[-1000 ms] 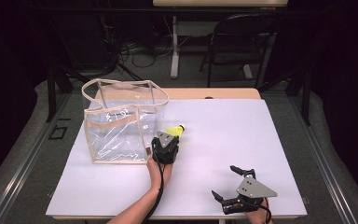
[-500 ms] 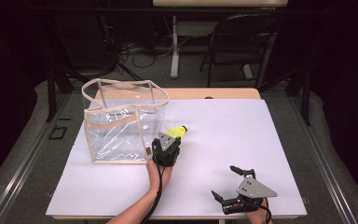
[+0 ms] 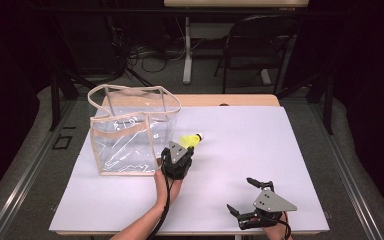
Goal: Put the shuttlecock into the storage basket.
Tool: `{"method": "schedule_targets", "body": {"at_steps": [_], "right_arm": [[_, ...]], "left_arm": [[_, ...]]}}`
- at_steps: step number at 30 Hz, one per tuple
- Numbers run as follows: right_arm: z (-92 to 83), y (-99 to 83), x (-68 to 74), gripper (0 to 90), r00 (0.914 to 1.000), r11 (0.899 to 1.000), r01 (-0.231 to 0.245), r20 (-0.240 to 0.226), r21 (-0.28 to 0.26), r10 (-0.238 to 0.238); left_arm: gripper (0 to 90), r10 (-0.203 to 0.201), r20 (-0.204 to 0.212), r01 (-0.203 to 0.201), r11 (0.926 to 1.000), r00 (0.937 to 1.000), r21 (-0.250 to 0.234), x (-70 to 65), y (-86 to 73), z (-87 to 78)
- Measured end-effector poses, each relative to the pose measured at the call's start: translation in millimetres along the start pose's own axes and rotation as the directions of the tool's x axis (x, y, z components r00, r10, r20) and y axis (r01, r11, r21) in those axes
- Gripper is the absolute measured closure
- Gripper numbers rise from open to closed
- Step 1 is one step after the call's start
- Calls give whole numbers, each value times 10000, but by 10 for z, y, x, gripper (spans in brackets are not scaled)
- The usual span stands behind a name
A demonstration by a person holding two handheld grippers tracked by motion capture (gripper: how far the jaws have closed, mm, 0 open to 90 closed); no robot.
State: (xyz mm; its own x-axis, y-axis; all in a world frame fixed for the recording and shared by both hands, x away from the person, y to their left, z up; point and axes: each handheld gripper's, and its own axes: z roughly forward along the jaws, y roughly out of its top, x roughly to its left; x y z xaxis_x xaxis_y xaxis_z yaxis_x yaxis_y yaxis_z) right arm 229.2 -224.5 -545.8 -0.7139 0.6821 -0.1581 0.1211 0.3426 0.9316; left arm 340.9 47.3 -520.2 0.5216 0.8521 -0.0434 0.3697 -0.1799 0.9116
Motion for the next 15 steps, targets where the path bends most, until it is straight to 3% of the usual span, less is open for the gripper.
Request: {"method": "schedule_targets", "body": {"at_steps": [15], "right_arm": [[1,-1,-2,0,10000,10000,2,-5,26,-2]], "left_arm": [[895,429,405,-426,9991,9983,-82,33,141,-78]]}}
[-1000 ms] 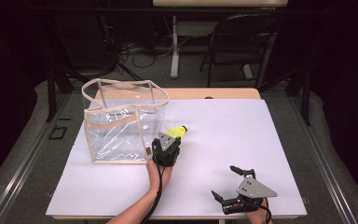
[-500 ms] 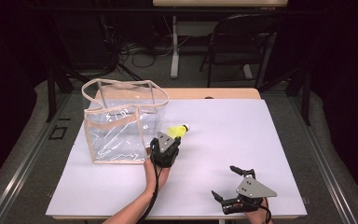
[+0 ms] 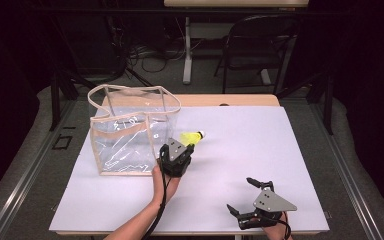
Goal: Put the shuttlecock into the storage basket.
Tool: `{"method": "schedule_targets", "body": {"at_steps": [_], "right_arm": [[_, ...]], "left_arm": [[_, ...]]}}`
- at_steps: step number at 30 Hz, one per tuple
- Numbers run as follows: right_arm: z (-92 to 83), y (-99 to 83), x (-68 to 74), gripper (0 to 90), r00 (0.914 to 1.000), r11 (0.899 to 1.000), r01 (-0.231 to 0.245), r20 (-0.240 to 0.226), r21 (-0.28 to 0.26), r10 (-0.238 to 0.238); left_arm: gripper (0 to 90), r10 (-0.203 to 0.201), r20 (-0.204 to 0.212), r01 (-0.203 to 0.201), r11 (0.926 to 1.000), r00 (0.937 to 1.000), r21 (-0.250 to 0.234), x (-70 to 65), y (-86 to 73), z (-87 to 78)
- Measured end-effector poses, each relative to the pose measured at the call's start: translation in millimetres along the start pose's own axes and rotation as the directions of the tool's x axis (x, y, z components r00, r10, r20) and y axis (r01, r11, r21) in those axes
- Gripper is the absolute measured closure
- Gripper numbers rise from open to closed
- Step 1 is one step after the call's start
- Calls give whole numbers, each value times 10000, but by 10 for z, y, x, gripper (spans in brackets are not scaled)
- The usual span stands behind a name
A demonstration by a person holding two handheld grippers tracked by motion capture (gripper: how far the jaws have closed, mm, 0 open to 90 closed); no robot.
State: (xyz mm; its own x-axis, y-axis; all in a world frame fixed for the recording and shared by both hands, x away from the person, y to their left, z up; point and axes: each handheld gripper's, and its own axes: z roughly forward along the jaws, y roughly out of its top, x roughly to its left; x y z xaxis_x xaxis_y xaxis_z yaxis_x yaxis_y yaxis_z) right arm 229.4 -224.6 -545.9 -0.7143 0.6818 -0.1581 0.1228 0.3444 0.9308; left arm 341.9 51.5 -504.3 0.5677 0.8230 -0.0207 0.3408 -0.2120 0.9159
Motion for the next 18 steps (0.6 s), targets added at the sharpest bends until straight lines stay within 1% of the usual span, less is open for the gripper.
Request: {"method": "schedule_targets", "body": {"at_steps": [9,18], "right_arm": [[1,0,1,0,10000,10000,-4,-4,2,4],[5,2,3,0,10000,10000,14,-3,-8,-14]], "left_arm": [[896,63,28,-63,9999,10000,-153,13,90,-32],[896,107,80,-106,9998,9999,-165,20,134,-37]]}}
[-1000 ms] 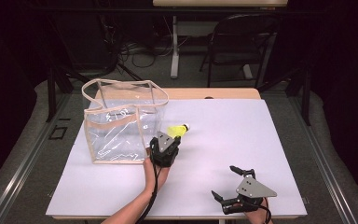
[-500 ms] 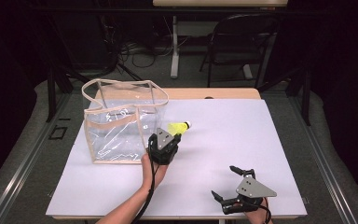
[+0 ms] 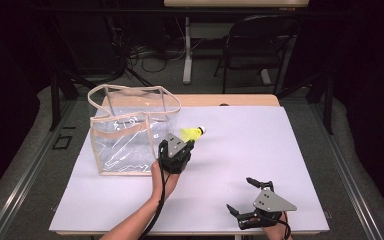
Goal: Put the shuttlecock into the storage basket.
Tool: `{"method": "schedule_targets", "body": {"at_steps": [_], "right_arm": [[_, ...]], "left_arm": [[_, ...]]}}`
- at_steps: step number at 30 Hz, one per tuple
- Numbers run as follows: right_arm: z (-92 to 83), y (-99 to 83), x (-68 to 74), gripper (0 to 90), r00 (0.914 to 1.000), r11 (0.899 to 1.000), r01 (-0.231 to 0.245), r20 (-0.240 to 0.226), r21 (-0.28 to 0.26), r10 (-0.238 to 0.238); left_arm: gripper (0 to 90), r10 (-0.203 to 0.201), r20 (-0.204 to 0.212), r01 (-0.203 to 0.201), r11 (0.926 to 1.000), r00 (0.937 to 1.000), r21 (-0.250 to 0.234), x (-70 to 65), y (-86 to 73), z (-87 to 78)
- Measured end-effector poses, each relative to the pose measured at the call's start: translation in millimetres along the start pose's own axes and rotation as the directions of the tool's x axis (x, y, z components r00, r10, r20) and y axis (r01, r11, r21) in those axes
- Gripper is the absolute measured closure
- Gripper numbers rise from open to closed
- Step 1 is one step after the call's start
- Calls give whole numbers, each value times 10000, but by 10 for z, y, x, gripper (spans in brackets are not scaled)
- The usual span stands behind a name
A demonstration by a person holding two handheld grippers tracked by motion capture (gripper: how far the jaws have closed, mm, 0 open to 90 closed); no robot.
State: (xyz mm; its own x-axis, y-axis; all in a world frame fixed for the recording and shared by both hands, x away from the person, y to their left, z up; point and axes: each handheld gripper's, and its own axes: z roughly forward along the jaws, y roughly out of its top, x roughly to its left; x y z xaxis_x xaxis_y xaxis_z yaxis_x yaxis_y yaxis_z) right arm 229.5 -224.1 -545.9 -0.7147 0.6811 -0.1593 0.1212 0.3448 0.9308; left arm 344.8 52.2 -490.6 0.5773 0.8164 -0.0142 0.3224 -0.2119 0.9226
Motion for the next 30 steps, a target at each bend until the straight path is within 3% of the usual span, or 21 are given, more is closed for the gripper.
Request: {"method": "schedule_targets", "body": {"at_steps": [30], "right_arm": [[19,-7,1,0,10000,10000,-11,9,82,11]], "left_arm": [[896,90,183,-87,9998,9998,-186,25,212,3]]}}
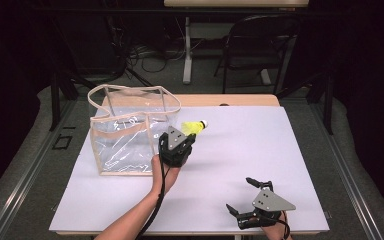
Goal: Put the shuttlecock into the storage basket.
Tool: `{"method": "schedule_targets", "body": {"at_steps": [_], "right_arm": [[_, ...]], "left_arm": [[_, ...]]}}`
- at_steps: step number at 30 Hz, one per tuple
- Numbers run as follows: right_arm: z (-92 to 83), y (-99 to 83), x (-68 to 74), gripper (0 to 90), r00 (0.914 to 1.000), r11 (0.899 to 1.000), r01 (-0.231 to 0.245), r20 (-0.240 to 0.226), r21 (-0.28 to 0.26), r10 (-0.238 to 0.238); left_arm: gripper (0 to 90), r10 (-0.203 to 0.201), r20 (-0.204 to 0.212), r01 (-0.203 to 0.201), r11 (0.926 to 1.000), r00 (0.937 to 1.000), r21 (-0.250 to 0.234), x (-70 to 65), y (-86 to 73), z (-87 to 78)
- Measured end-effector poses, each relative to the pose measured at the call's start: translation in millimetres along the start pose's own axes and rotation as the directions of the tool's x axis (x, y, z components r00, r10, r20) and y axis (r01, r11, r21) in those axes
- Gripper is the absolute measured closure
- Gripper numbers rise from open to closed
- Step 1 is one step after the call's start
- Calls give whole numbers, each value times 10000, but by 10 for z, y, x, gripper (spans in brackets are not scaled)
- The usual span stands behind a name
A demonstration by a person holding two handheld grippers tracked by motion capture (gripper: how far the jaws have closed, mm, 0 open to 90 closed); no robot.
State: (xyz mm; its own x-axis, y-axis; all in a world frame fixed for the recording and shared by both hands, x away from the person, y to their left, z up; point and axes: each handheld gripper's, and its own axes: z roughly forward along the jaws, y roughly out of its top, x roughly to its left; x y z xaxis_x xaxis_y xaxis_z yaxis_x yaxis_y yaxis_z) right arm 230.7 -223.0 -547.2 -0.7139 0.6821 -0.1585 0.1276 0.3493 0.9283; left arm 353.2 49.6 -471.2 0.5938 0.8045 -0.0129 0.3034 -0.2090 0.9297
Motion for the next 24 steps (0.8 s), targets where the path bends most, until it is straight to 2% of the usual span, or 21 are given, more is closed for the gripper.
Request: {"method": "schedule_targets", "body": {"at_steps": [15,24], "right_arm": [[3,1,5,0,10000,10000,42,-6,22,-42],[4,1,7,0,10000,10000,36,6,24,-36]], "left_arm": [[896,340,97,-337,9991,9994,-238,-26,103,-13],[894,395,97,-391,9987,9992,-324,26,174,-42]]}}
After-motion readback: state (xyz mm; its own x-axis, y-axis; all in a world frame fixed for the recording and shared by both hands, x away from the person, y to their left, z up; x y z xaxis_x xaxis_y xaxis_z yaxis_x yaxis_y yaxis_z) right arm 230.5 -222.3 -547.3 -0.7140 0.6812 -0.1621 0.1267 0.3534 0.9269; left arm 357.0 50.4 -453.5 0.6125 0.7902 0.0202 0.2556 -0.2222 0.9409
